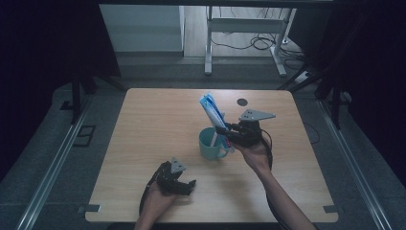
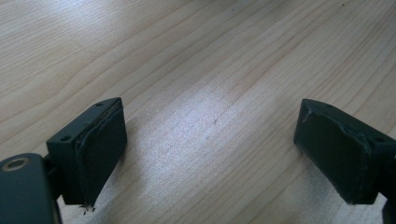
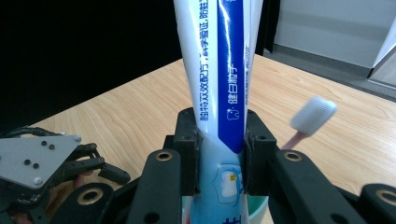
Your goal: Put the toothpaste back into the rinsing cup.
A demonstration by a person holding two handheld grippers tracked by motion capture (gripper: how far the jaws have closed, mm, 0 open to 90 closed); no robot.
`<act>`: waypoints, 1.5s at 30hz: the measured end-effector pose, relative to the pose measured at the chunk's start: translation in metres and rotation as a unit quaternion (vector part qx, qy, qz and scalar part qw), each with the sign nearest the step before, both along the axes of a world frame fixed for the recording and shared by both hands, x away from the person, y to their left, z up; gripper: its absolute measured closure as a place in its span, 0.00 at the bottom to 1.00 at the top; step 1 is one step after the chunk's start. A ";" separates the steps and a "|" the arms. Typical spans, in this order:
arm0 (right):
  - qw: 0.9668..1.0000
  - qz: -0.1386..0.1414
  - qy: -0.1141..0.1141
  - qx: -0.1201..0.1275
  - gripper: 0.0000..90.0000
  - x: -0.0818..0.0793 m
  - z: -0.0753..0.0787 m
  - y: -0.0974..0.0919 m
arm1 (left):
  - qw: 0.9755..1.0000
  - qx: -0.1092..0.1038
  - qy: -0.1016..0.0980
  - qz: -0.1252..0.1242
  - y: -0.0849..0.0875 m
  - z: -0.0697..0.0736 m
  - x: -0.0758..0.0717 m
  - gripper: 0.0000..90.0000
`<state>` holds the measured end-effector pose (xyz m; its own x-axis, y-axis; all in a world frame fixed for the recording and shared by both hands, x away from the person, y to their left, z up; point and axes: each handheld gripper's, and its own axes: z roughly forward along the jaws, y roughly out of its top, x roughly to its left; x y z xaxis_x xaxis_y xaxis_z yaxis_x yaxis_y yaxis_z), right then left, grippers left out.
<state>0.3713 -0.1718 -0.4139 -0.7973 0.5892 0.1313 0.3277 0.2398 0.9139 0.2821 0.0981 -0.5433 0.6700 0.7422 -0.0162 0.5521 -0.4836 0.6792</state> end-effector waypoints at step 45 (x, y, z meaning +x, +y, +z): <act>1.000 -0.011 -0.026 -0.010 0.79 0.024 -0.031 0.052 | 1.000 -0.001 0.001 0.001 0.000 0.000 0.000 0.11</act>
<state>0.3955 -0.1199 -0.4444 -0.7893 0.6090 0.0785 0.2857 0.2510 0.9249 0.2819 0.0980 -0.5434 0.6688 0.7432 -0.0192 0.5545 -0.4815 0.6787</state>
